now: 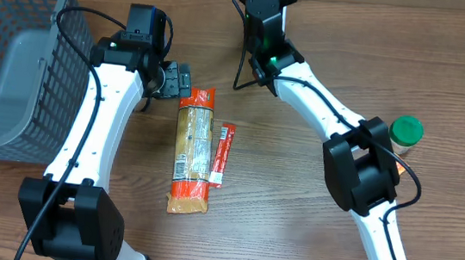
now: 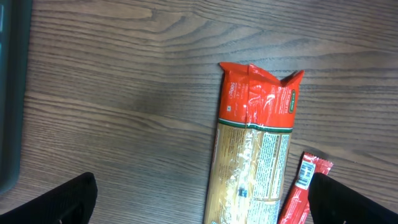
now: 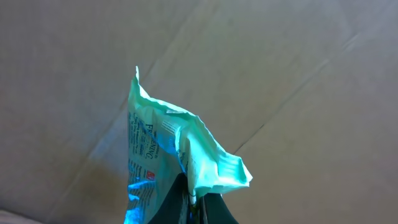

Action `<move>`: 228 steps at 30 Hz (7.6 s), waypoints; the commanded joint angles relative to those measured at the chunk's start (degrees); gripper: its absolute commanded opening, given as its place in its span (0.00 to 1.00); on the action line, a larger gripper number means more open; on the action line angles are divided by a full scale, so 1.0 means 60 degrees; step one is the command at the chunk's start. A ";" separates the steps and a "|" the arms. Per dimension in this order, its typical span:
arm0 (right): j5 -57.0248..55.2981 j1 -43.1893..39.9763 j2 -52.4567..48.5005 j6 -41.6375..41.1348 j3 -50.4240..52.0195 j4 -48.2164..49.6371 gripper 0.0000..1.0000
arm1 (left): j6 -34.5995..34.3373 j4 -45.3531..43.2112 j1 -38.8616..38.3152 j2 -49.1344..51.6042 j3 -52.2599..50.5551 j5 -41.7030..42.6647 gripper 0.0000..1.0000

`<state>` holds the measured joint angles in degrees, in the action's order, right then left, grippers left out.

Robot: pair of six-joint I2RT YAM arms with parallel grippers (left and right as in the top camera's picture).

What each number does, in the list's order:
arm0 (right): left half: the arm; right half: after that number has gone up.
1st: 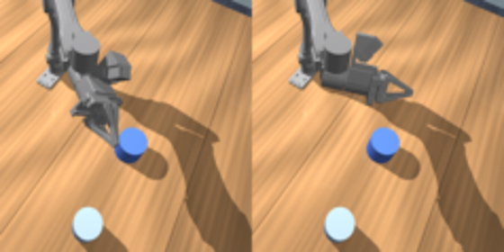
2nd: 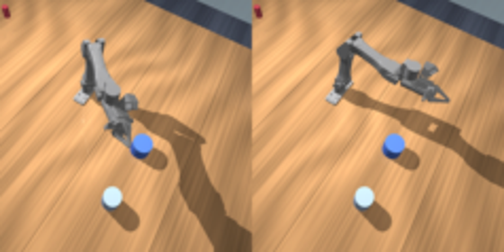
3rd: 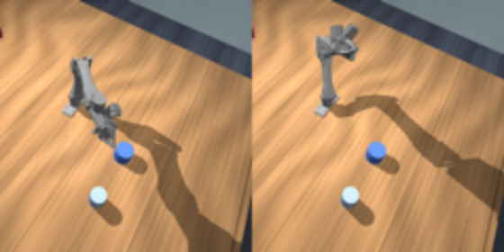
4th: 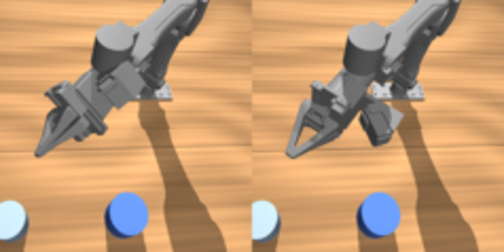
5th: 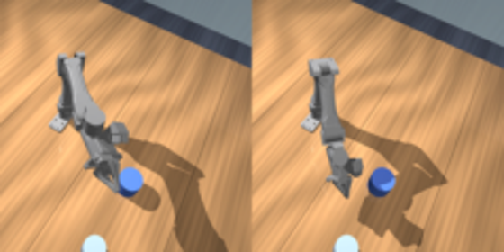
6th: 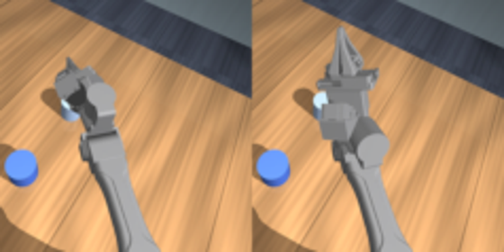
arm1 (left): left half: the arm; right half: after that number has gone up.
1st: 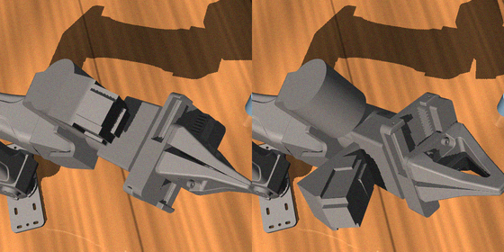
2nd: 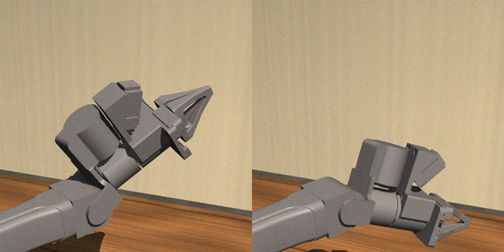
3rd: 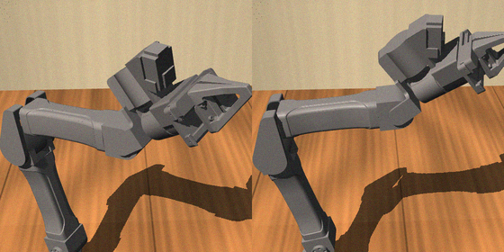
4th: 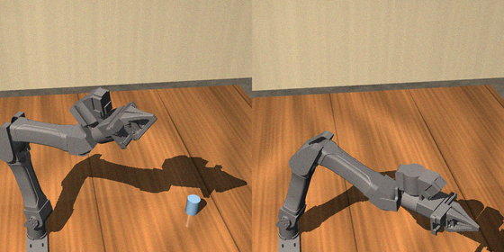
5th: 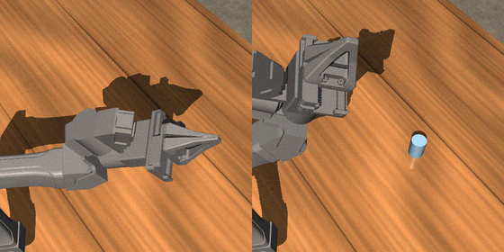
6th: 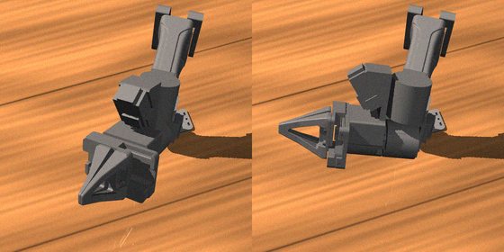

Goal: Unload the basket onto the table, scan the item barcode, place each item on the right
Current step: 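Hold the mint-green packet in front of the white scanner, then carry the packet right and set it beside the jar, release, then move the right gripper left toward the red snack bar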

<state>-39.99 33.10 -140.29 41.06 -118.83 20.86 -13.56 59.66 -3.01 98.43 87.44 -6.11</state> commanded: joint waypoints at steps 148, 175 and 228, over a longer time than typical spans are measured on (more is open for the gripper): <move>0.3727 -0.1942 0.6335 -1.0291 0.9194 -1.2746 0.31 | 0.0044 0.0000 -0.0004 -0.0117 0.0146 -0.0069 1.00; 0.8032 0.1639 0.6284 -1.4386 0.7868 -0.8007 0.04 | 0.0044 0.0000 -0.0004 -0.0117 0.0146 -0.0069 1.00; 0.7158 0.2736 0.4488 -1.4830 0.7916 -0.8357 0.04 | 0.0044 0.0000 -0.0004 -0.0117 0.0146 -0.0069 1.00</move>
<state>3.64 50.92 -114.08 -50.72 -70.72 -27.99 -13.56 59.64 -3.01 98.43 87.44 -6.11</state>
